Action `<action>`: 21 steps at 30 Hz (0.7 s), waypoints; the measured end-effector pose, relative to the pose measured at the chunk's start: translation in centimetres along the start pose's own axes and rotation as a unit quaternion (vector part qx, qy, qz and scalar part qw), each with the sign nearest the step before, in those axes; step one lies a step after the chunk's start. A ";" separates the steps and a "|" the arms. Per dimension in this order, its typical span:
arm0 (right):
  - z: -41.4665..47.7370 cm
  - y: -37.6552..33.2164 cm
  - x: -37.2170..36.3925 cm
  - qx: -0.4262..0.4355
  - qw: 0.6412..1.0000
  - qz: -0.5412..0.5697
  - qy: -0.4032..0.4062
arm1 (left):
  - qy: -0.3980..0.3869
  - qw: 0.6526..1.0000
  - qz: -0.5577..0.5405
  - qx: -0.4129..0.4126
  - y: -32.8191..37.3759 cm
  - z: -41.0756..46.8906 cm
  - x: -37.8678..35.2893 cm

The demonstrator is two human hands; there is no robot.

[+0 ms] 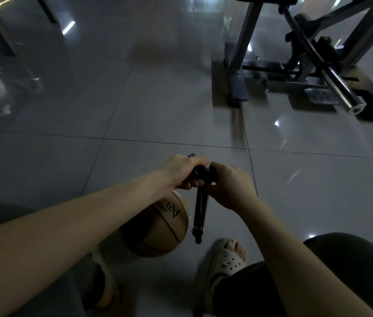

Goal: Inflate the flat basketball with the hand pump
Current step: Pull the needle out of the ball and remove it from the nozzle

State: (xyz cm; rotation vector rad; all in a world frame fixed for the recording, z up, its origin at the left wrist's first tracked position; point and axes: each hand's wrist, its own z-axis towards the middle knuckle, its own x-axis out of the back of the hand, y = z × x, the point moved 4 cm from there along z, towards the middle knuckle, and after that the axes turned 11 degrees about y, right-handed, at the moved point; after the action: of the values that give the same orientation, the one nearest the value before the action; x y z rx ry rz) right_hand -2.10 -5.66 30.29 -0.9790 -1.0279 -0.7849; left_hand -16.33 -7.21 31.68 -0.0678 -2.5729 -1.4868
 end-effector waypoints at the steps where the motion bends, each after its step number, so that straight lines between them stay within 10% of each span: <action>1: 0.1 0.1 0.2 -0.003 1.000 -0.003 -0.001 | -0.028 1.000 -0.005 -0.004 0.2 0.0 0.1; 11: 1.0 2.1 3.0 -0.076 0.996 0.028 0.021 | -0.029 0.974 0.189 -0.118 -1.5 1.5 0.5; 21: 1.6 2.2 7.1 -0.045 0.993 0.086 0.072 | -0.088 0.984 0.012 -0.155 -0.2 0.9 -2.4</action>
State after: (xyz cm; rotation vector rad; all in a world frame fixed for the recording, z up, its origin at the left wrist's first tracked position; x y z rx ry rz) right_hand 1.64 -3.91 36.65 -1.0572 -0.7784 -0.7513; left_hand -14.06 -6.45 30.64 -0.2787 -2.4320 -1.9384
